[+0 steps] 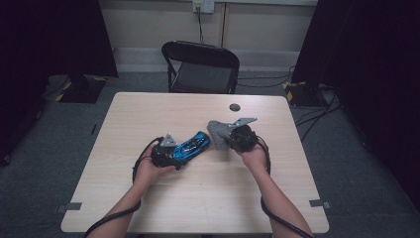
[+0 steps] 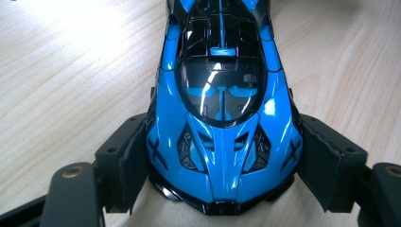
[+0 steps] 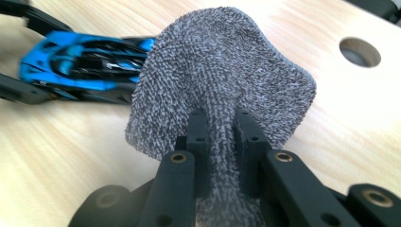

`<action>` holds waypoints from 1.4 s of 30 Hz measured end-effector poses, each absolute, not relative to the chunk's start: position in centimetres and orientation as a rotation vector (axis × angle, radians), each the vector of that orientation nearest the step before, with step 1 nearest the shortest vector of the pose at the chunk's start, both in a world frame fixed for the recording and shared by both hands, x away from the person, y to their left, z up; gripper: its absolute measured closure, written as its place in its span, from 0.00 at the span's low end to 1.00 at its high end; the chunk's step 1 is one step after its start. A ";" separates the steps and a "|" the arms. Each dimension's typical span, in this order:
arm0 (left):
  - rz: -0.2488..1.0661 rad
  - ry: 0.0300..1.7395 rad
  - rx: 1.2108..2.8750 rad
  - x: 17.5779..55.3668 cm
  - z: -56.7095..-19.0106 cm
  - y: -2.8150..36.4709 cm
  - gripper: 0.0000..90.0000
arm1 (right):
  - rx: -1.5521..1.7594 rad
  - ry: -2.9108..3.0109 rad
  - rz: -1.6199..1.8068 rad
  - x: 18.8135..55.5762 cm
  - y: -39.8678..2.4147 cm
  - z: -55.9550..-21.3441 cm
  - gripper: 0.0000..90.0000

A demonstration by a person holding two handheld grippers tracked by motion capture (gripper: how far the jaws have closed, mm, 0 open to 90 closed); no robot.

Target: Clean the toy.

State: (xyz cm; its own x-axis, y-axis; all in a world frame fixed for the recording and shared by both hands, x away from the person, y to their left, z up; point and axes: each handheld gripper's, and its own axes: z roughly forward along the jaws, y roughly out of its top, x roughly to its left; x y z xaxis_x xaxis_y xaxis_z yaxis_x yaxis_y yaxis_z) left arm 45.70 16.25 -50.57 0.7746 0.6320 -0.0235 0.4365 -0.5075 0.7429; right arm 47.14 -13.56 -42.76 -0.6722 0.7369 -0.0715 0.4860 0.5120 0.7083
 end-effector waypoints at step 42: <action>0.338 0.782 2.196 45.7 -50.5 16.3 0.28 | 0.719 2.665 0.935 44.4 -6.1 -45.8 0.87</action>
State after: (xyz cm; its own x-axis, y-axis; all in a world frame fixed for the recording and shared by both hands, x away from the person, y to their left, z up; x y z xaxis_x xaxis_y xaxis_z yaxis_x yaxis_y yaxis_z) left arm 45.75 16.32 -50.52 0.7766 0.6300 -0.0065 0.4271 -0.5187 0.7406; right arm 44.37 -6.08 -45.75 -0.8541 0.5177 -0.0501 0.3730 0.6768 0.6347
